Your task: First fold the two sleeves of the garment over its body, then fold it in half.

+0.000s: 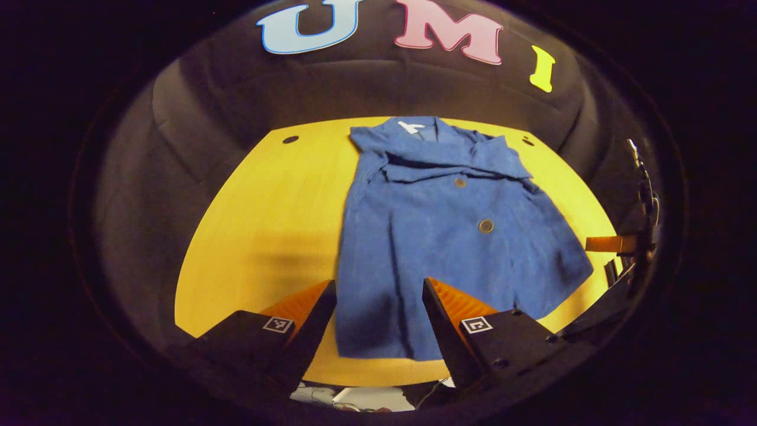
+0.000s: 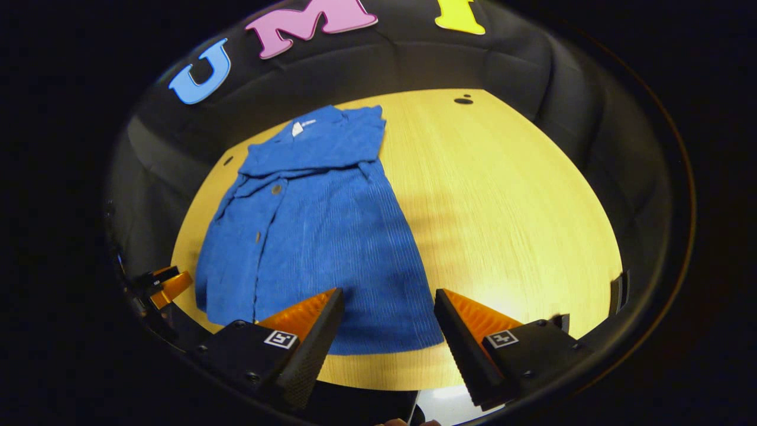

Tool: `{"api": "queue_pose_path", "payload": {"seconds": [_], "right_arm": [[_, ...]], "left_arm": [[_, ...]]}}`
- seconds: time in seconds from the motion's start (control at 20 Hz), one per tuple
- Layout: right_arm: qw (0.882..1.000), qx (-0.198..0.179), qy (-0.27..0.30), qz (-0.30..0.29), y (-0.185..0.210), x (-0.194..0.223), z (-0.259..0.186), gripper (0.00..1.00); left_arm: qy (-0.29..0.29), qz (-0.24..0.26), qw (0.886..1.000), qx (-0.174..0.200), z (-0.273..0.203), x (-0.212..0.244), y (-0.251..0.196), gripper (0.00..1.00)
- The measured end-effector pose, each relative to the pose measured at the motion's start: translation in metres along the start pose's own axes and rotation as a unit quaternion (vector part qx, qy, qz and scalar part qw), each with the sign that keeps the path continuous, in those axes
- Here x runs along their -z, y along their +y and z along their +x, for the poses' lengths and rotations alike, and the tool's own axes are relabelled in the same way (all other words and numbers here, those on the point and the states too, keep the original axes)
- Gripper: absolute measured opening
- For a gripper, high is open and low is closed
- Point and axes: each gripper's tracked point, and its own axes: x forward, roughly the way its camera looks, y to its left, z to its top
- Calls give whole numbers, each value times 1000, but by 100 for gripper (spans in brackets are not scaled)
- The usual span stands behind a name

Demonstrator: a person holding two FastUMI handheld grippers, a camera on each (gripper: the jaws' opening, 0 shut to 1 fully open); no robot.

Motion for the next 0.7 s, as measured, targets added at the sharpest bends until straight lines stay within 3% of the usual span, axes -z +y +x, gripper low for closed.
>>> {"api": "queue_pose_path", "payload": {"seconds": [0.3, 0.7], "right_arm": [[999, 20, 41, 4, 0, 30, 14, 99], [996, 62, 60, -37, -8, 36, 20, 96]], "left_arm": [[65, -40, 997, 26, 19, 38, -11, 86], [74, -11, 996, 43, 22, 38, -17, 82]]}}
